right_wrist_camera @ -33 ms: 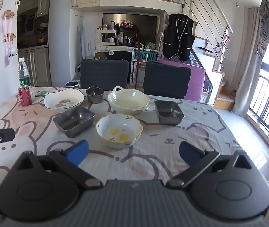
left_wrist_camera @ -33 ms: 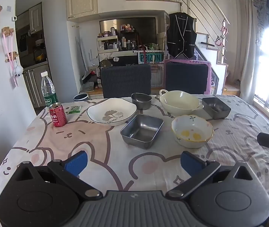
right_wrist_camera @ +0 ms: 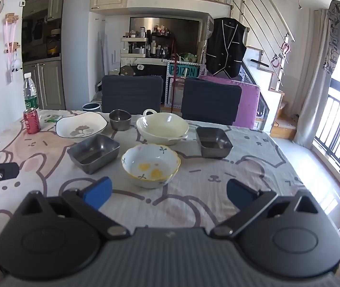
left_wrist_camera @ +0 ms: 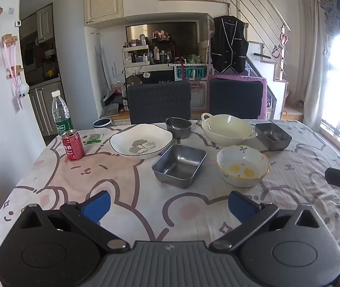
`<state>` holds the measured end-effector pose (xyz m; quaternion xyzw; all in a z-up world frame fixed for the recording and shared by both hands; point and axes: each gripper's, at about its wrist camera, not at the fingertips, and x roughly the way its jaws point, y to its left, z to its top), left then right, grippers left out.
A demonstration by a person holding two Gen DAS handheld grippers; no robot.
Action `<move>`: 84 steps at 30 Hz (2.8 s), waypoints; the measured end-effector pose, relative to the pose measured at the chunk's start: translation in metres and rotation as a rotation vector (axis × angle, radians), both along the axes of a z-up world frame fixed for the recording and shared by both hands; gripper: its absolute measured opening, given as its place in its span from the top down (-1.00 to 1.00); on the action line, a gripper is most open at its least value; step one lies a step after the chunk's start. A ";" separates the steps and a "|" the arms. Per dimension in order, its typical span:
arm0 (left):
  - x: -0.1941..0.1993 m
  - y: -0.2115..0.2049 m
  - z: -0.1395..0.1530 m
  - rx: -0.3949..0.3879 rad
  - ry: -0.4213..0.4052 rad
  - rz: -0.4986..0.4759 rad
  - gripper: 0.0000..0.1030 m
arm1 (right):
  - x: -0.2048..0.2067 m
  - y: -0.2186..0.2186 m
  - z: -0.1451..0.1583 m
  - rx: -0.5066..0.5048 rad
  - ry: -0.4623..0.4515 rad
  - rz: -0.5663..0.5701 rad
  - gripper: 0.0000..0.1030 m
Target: Organize plates and bowls
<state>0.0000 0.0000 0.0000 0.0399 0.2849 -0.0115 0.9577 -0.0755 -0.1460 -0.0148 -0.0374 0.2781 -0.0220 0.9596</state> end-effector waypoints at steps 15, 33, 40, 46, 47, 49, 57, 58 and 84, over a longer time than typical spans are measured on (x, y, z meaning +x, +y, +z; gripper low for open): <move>0.000 0.000 0.000 0.000 0.002 0.001 -1.00 | 0.000 0.000 0.000 -0.001 0.004 0.001 -1.00; 0.000 0.000 0.000 -0.001 0.004 0.001 -1.00 | 0.000 0.000 0.000 -0.001 0.006 0.001 -1.00; 0.000 0.000 0.000 -0.002 0.004 0.002 -1.00 | -0.001 0.000 0.000 0.000 0.006 0.001 -1.00; 0.000 0.000 0.000 -0.002 0.004 -0.001 -1.00 | -0.001 0.000 0.000 0.000 0.006 0.000 -1.00; 0.000 0.000 0.000 -0.003 0.003 0.000 -1.00 | 0.000 0.000 0.000 0.000 0.007 0.000 -1.00; 0.000 -0.001 -0.001 -0.003 0.003 -0.001 -1.00 | 0.000 0.000 0.000 0.000 0.009 -0.001 -1.00; 0.002 -0.006 -0.005 -0.003 0.002 -0.003 -1.00 | 0.000 0.000 0.000 0.000 0.010 -0.002 -1.00; 0.002 -0.007 -0.006 -0.003 0.001 -0.004 -1.00 | 0.000 0.000 0.000 0.000 0.011 -0.002 -1.00; 0.002 -0.007 -0.003 -0.007 0.001 -0.004 -1.00 | -0.001 0.000 0.000 0.000 0.013 -0.002 -1.00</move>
